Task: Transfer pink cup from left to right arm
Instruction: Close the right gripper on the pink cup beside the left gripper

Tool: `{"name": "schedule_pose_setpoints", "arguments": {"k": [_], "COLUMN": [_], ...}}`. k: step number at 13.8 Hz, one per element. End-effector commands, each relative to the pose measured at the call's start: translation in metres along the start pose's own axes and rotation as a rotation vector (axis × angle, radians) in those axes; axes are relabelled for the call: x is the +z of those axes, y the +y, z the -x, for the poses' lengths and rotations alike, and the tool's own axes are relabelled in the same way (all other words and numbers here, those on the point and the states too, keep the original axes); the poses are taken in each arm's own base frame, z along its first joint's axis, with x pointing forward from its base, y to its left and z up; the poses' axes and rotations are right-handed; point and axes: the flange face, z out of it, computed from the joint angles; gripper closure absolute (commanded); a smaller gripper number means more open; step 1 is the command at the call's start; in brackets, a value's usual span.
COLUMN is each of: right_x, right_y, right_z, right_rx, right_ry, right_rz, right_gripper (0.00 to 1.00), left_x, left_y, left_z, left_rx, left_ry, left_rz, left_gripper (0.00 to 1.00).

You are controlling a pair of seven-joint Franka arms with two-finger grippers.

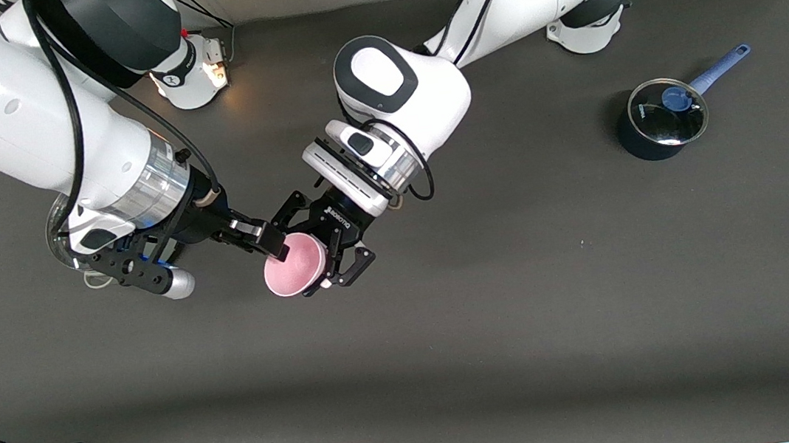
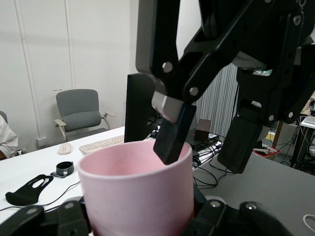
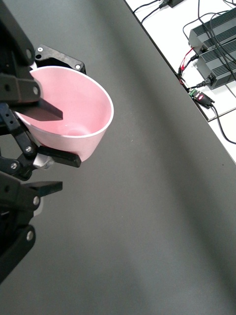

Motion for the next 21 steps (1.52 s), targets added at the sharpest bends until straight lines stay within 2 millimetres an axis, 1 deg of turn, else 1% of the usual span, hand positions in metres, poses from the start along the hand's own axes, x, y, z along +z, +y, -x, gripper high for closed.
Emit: {"name": "schedule_pose_setpoints", "arguments": {"k": [1,4,5,6,11,12,13,14,16,19,20,21], "right_x": [0.0,0.001,0.001,0.001,0.002,0.002,0.002,0.002,0.0,-0.006,-0.007,-0.011], "right_y": [-0.004,-0.004,-0.004,-0.005,-0.007,-0.007,-0.007,-0.008,-0.007,-0.002,0.003,0.016], "right_z": [-0.002,-0.002,-0.002,-0.002,0.001,0.001,0.001,0.001,-0.001,-0.016,-0.025,-0.043], "right_rx": [-0.006,-0.006,-0.008,-0.012,-0.019,-0.019,-0.021,-0.021,-0.019,-0.023,-0.017,-0.016], "right_ry": [0.02,0.021,0.032,0.042,0.046,0.046,0.046,0.047,0.056,0.142,0.165,0.193], "right_rz": [-0.009,-0.008,0.0,0.005,0.006,0.006,0.006,0.005,0.001,0.006,0.005,0.012], "right_gripper": [0.56,0.83,0.94,1.0,1.0,1.0,1.0,1.0,1.0,1.0,1.0,1.0], "left_x": [-0.004,-0.004,-0.004,-0.004,-0.004,-0.003,-0.002,-0.002,-0.002,-0.002,-0.004,-0.005], "left_y": [0.004,0.005,0.004,0.005,0.004,-0.001,-0.011,-0.013,-0.014,-0.013,-0.013,-0.015], "left_z": [-0.009,-0.009,-0.009,-0.009,-0.009,-0.009,-0.006,-0.005,-0.004,-0.007,-0.01,-0.012], "left_rx": [0.002,0.0,0.0,0.002,0.0,0.014,0.053,0.051,0.041,0.042,0.048,0.056], "left_ry": [0.012,0.011,0.011,0.012,0.011,0.012,0.01,0.009,0.008,0.011,0.015,0.016], "left_rz": [-0.011,-0.011,-0.012,-0.01,-0.012,-0.022,-0.043,-0.047,-0.048,-0.048,-0.048,-0.051], "left_gripper": [1.0,1.0,1.0,1.0,1.0,0.98,0.12,0.0,0.0,0.0,0.0,0.0]}}
